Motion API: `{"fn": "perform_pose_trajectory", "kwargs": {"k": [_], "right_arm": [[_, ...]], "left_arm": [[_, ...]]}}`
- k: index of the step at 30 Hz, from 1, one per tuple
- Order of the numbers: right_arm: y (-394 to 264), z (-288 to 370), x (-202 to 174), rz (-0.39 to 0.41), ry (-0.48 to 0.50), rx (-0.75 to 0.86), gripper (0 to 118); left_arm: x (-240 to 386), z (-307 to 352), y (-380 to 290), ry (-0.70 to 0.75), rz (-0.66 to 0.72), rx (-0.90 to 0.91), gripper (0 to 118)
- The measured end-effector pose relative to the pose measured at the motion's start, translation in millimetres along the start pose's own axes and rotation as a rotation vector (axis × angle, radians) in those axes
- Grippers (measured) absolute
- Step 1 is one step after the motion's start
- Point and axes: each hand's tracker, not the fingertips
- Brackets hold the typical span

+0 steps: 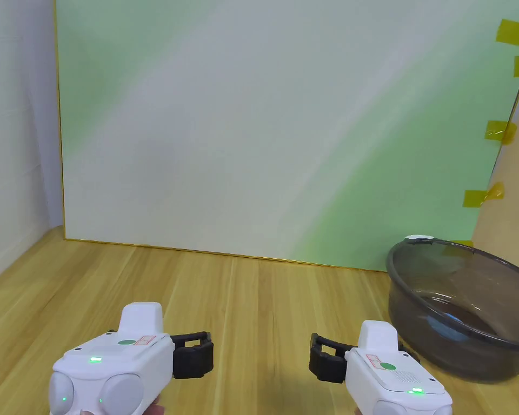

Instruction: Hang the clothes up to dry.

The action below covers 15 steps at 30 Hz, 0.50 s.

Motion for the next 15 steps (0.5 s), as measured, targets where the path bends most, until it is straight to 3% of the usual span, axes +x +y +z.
{"fn": "perform_pose_trajectory", "kwargs": {"k": [9,15], "right_arm": [[6.1,8.8,-2.8,0.01,0.004,0.02,118],[13.8,13.9,-5.8,0.008,-0.008,0.042,118]], "left_arm": [[11.5,8.1,-3.5,0.09,-0.097,0.104,113],[4.9,5.9,-6.8,0.037,-0.081,0.192,113]]}}
